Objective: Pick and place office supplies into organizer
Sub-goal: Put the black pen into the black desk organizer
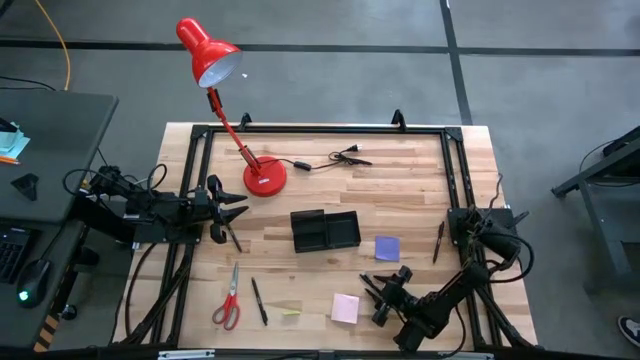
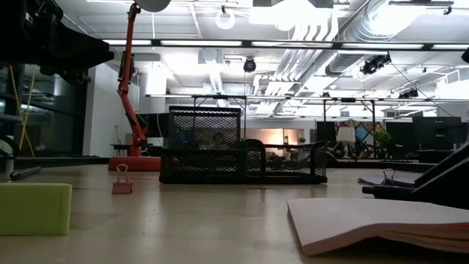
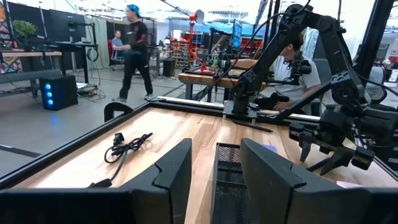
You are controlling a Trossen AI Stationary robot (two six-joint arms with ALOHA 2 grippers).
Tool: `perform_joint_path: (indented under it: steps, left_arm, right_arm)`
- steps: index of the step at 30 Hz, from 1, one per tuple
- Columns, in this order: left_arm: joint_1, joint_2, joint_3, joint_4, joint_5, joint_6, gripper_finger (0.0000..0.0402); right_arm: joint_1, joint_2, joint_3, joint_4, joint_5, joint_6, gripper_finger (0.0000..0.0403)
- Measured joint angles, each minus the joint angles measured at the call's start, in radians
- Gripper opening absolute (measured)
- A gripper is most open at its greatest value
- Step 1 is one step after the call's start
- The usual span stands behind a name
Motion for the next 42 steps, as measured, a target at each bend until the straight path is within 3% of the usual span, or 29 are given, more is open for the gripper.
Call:
perform_joint_path:
  steps: [8, 20, 27, 33, 42]
  left_arm:
    - [0.0, 0.0, 0.0, 0.0, 0.0, 0.0, 0.0127]
    - [0.0, 0.0, 0.0, 0.0, 0.0, 0.0, 0.0127]
    - [0.0, 0.0, 0.0, 0.0, 0.0, 0.0, 0.0127]
    - [0.0, 0.0, 0.0, 0.0, 0.0, 0.0, 0.0127]
    - [0.0, 0.0, 0.0, 0.0, 0.0, 0.0, 0.0127]
  right_arm:
    - [-0.004, -0.005, -0.028, 0.064, -0.014, -0.005, 0.0189]
    - [0.0, -0.003, -0.029, 0.095, -0.013, -0.017, 0.0015]
    - [0.01, 0.001, -0.031, 0.151, 0.012, -0.032, 0.0034]
    - [-0.002, 0.002, -0.031, 0.301, 0.032, -0.189, 0.0009]
    - [-0.07, 0.002, -0.031, 0.528, 0.035, -0.476, 0.0018]
